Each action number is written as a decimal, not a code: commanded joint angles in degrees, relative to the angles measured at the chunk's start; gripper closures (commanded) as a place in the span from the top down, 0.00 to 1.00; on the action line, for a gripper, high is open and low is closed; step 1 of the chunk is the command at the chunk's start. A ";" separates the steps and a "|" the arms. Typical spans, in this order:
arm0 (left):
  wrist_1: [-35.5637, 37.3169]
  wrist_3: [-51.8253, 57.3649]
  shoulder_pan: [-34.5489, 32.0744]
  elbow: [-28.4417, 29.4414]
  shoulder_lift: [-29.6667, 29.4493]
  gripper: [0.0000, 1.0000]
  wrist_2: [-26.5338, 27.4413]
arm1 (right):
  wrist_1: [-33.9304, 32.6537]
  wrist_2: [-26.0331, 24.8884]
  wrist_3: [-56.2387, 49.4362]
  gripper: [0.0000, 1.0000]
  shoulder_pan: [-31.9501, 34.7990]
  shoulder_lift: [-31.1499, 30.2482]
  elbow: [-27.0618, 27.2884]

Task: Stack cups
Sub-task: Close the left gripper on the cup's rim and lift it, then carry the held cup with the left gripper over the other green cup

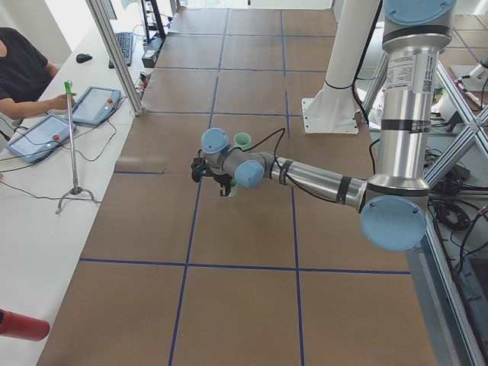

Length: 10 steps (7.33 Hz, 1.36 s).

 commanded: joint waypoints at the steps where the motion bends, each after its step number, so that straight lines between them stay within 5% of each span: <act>1: 12.95 0.23 -4.72 -9.64 -0.83 0.00 -0.67 | -0.06 0.00 -0.01 1.00 0.00 0.00 -0.06; 3: 22.73 -5.43 -4.31 -14.68 -7.84 0.00 -0.41 | 0.03 0.00 -0.01 1.00 0.00 0.00 -0.06; 5: 22.24 -19.65 4.60 -14.17 -14.17 0.00 -0.06 | 0.03 0.00 -0.01 1.00 0.00 0.00 -0.06; 8: 13.05 -31.99 13.78 -11.29 -15.87 0.00 4.85 | -0.06 0.00 -0.01 1.00 0.00 0.00 -0.06; 10: 8.62 -32.81 14.32 -7.42 -15.87 0.00 4.95 | -0.06 0.00 -0.01 1.00 0.00 0.00 -0.06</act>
